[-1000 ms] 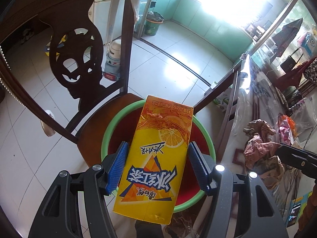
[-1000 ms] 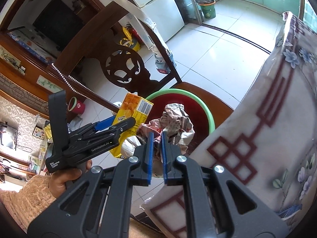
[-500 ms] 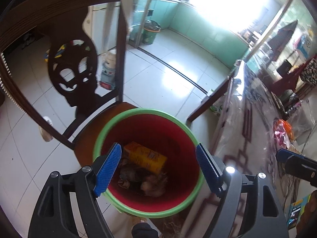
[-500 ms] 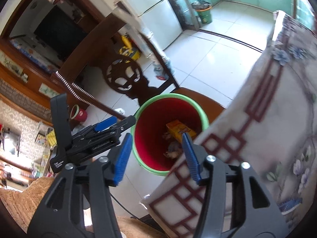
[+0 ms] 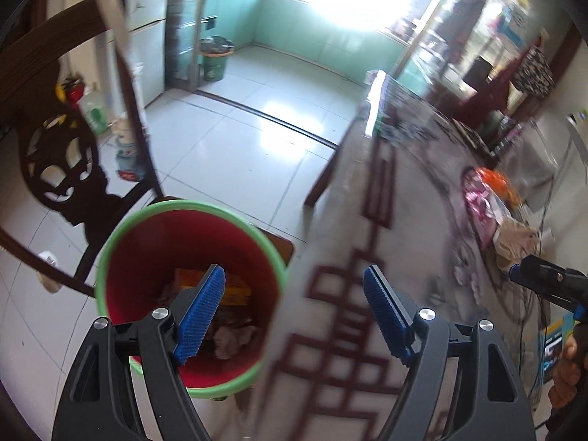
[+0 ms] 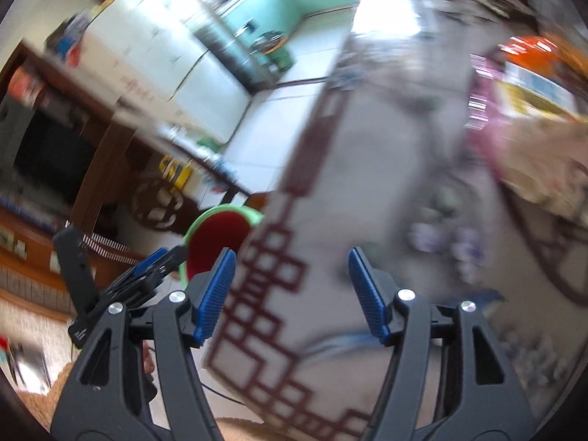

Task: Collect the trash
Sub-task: 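Return to the table and grasp the white patterned paper cup with the right tool, then grasp the pink-white milk carton with the left tool while the right tool holds the cup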

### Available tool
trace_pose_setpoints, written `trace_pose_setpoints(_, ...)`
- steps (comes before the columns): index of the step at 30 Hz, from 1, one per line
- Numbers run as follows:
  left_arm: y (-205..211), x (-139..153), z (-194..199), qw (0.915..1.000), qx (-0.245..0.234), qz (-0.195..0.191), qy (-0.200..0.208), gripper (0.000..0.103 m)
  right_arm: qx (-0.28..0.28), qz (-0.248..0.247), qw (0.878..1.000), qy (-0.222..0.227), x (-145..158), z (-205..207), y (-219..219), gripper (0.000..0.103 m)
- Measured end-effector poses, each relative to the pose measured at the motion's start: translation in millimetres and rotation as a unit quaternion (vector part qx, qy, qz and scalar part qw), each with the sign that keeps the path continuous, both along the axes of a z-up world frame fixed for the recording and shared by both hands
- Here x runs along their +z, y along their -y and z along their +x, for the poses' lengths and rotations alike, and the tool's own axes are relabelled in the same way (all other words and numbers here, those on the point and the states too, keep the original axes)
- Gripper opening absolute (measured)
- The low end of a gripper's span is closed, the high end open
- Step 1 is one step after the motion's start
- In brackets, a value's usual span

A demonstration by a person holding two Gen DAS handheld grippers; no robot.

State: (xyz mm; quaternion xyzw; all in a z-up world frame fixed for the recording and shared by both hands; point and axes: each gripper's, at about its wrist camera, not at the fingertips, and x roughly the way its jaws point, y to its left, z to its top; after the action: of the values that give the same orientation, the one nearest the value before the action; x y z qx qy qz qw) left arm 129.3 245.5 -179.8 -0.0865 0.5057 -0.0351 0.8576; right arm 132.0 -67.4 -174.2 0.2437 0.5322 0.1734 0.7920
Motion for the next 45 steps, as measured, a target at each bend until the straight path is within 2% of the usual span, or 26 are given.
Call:
trace_pose_setpoints(2,21,2,-1,0.9999,-0.017,0.003,0.003,0.074,-0.02,-0.012,1.0,-0.001,-4,-5,24,0.063)
trace_pose_setpoints(6,60,8,-4,0.9991,-0.041,0.004,0.01,0.074,-0.039,-0.107,0.993,0.019,-8,-10,92,0.065)
trace_pose_setpoints(9,86,16,-8,0.9988,-0.045,-0.008,0.017,0.075,-0.032,-0.157,0.987,0.018,-14,-6,147,0.071)
trace_pose_setpoints(13,124,27,-11,0.9982,-0.051,-0.012,0.03,0.078,0.0,-0.191,0.982,0.004,-30,8,198,0.08)
trace_pose_setpoints(16,160,38,-15,0.9962,-0.067,0.009,0.055,0.086,0.054,-0.206,0.977,-0.015,-50,21,206,0.081)
trace_pose_setpoints(19,191,47,-19,0.9923,-0.095,0.03,0.074,0.088,0.12,-0.217,0.969,-0.008,-63,23,200,0.085)
trace_pose_setpoints(21,215,51,-21,0.9886,-0.115,0.05,0.083,0.088,0.163,-0.232,0.959,0.007,-71,26,189,0.086)
trace_pose_setpoints(24,240,59,-21,0.9838,-0.136,0.071,0.093,0.088,0.192,-0.271,0.943,0.024,-77,26,176,0.087)
trace_pose_setpoints(25,246,61,-20,0.9825,-0.141,0.074,0.097,0.088,0.199,-0.276,0.94,0.027,-78,25,173,0.079)
trace_pose_setpoints(26,254,63,-19,0.9813,-0.146,0.076,0.1,0.088,0.203,-0.277,0.939,0.028,-79,24,172,0.063)
trace_pose_setpoints(28,267,67,-17,0.9784,-0.159,0.081,0.104,0.088,0.209,-0.261,0.942,0.024,-83,19,172,0.056)
trace_pose_setpoints(31,287,69,-12,0.974,-0.181,0.087,0.104,0.089,0.193,-0.228,0.954,0.02,-83,10,181,0.053)
trace_pose_setpoints(35,312,65,-5,0.963,-0.217,0.114,0.111,0.089,0.138,-0.137,0.981,0.001,-83,-14,212,0.053)
trace_pose_setpoints(38,334,58,2,0.9522,-0.253,0.13,0.111,0.089,0.079,-0.074,0.994,-0.02,-85,-40,241,0.052)
trace_pose_setpoints(41,357,47,8,0.9413,-0.291,0.129,0.112,0.095,0.029,-0.033,0.998,-0.039,-89,-62,263,0.052)
trace_pose_setpoints(45,389,19,19,0.9211,-0.353,0.136,0.093,0.095,-0.028,0.012,0.998,-0.057,-91,-89,292,0.052)
